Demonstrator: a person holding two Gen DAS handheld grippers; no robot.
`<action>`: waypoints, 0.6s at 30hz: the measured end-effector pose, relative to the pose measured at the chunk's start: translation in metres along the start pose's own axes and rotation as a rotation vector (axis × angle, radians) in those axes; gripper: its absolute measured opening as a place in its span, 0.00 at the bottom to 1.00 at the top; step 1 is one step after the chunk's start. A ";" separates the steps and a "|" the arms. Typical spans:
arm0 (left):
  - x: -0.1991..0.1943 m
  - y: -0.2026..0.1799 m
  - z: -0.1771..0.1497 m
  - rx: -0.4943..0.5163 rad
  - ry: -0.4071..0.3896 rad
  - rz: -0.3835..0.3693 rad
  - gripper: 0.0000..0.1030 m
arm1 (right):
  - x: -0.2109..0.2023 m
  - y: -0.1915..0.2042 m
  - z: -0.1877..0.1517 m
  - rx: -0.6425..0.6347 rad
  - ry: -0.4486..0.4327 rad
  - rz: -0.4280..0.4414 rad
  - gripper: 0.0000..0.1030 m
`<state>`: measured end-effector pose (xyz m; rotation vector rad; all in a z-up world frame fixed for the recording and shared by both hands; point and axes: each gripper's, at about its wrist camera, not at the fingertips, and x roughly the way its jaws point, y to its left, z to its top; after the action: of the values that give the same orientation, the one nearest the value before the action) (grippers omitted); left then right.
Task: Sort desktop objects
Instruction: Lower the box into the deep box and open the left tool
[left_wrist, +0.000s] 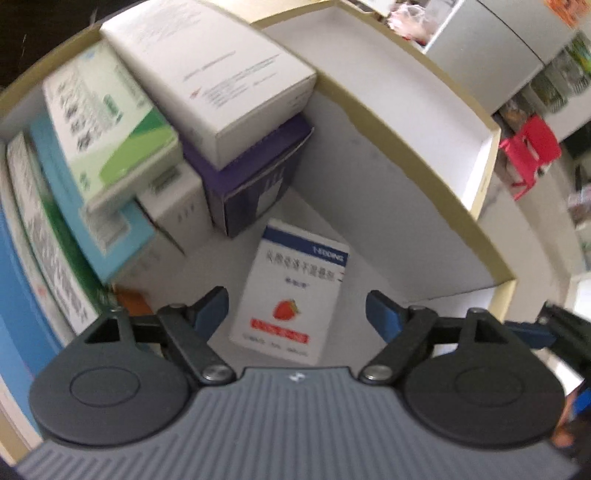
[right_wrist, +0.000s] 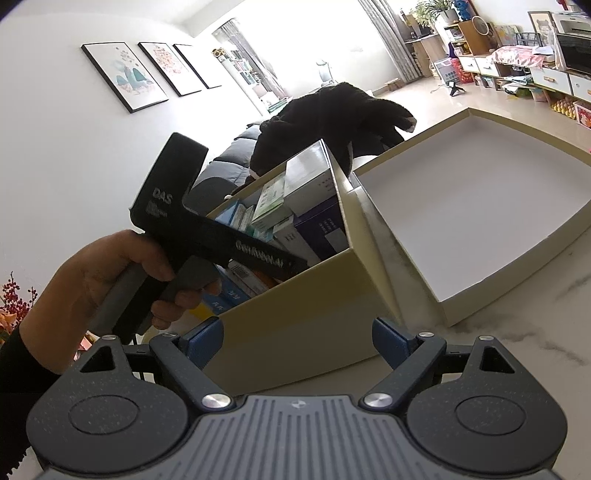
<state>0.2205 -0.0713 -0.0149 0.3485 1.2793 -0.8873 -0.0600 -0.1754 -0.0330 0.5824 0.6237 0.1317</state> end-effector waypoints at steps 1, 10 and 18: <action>-0.002 0.001 -0.001 -0.017 0.008 -0.002 0.82 | -0.001 0.000 0.000 0.000 -0.001 0.000 0.87; -0.009 0.012 -0.004 -0.150 0.142 0.004 0.84 | -0.005 0.002 0.000 0.000 -0.006 0.017 0.87; -0.015 0.018 -0.005 -0.189 0.116 -0.032 0.83 | -0.008 0.000 -0.001 0.003 -0.007 0.019 0.87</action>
<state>0.2303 -0.0507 -0.0071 0.2334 1.4677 -0.7753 -0.0669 -0.1769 -0.0294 0.5916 0.6120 0.1463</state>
